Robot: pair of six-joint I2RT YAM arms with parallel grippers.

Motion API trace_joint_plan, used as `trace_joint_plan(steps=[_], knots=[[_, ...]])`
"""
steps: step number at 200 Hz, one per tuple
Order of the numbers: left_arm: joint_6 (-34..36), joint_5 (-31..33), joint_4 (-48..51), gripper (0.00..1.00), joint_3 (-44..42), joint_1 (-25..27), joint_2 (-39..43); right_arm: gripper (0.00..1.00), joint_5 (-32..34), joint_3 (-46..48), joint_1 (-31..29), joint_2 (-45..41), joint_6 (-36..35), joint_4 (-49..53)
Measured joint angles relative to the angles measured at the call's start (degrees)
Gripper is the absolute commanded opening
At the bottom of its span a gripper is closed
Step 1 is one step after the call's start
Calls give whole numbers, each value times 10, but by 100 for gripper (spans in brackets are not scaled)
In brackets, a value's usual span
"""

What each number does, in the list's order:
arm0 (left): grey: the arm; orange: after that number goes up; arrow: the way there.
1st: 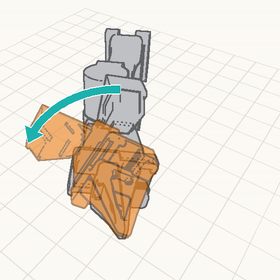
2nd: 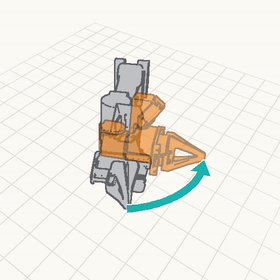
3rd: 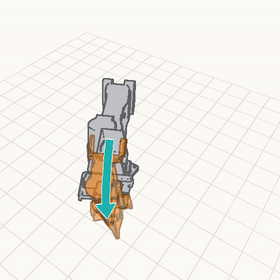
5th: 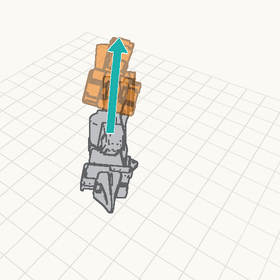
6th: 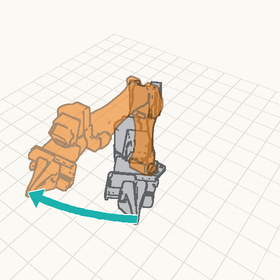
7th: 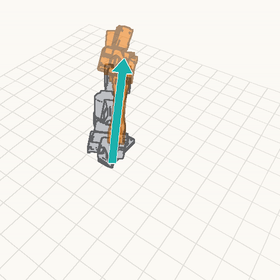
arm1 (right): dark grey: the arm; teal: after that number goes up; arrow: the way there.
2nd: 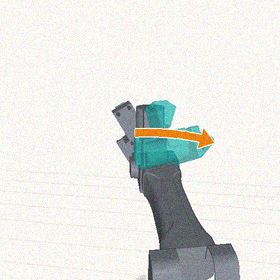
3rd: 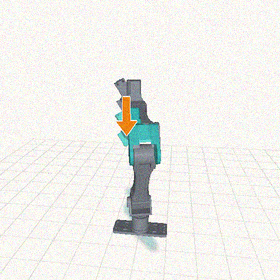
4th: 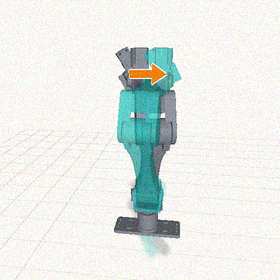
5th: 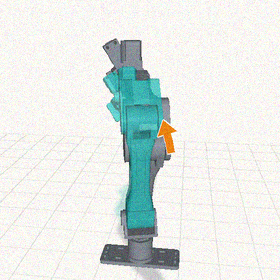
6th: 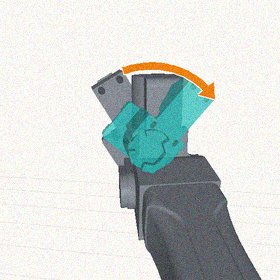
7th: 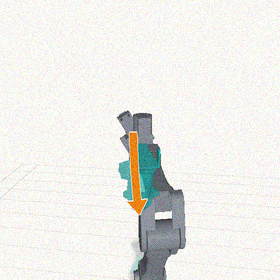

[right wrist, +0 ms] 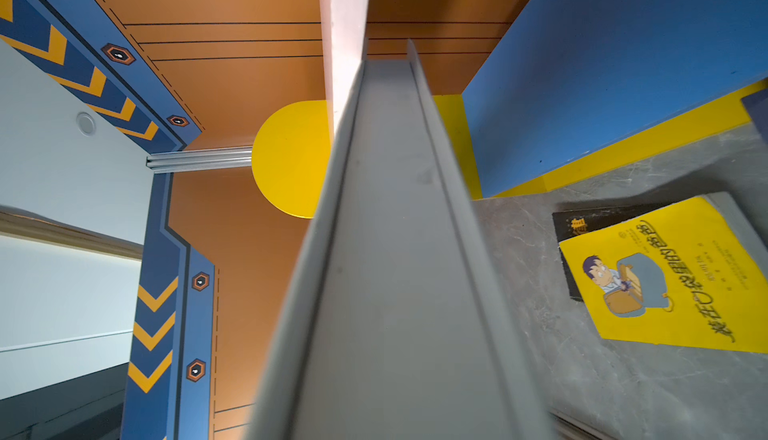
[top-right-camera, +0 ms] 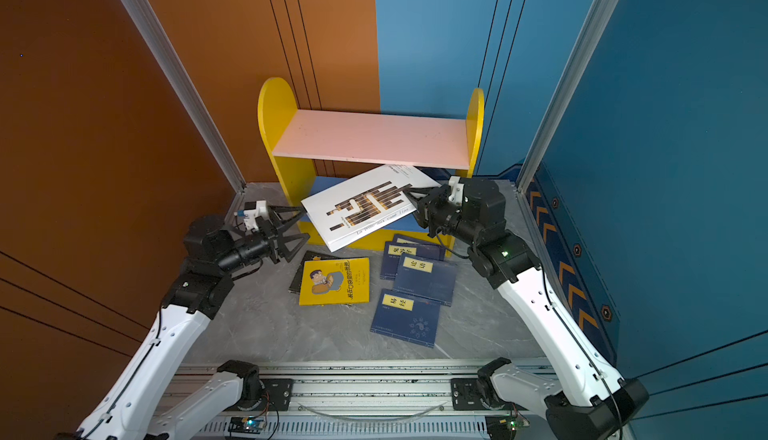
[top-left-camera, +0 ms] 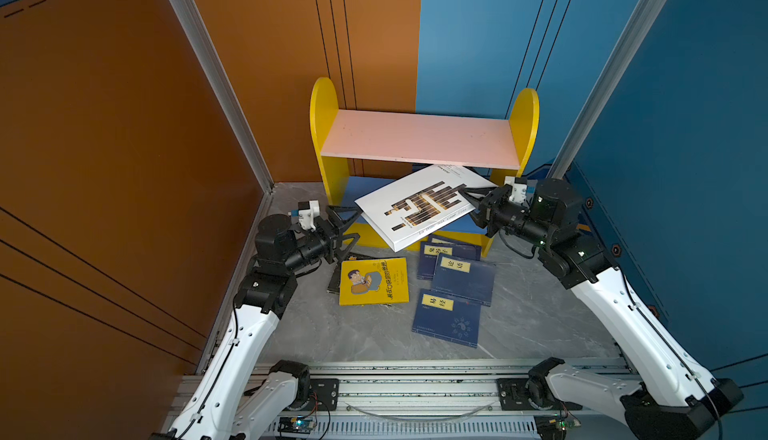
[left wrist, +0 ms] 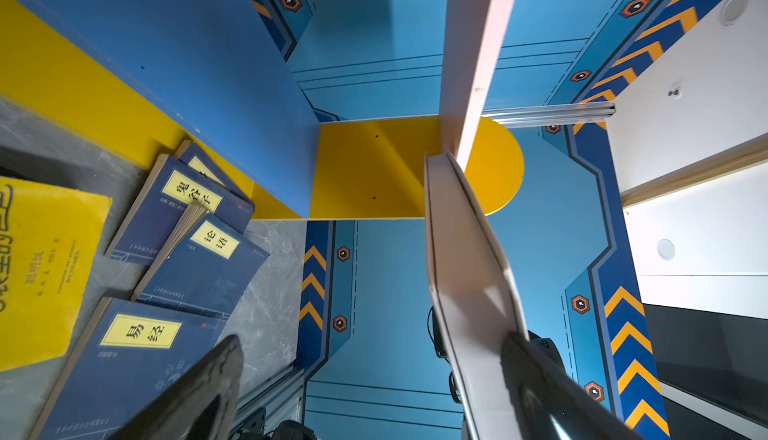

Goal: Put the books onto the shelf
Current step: 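Lift the white book with both grippers and carry it onto the pink top shelf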

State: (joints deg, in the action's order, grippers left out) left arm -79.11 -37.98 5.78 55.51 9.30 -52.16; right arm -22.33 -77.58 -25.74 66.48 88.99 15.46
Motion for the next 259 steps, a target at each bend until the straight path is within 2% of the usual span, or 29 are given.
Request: trace_joint_plan(steps=[62, 113, 149, 177, 225, 259], knots=[[23, -2, 26, 98, 53, -23, 0, 4, -28, -10, 0, 8, 82, -6], [35, -2, 26, 98, 80, -61, 1, 4, -60, 52, 0, -83, 75, -9], [43, -7, 26, 98, 91, -92, 0, 5, -76, 55, 2, -145, 75, -10], [43, -13, 20, 98, 92, -100, -10, 5, -74, 52, 1, -154, 72, -16], [26, -11, -16, 98, 99, -95, -33, 5, 15, -17, -35, -83, 8, -74], [26, 5, -30, 98, 137, -54, -43, 5, 98, -42, -45, -29, -43, -120]])
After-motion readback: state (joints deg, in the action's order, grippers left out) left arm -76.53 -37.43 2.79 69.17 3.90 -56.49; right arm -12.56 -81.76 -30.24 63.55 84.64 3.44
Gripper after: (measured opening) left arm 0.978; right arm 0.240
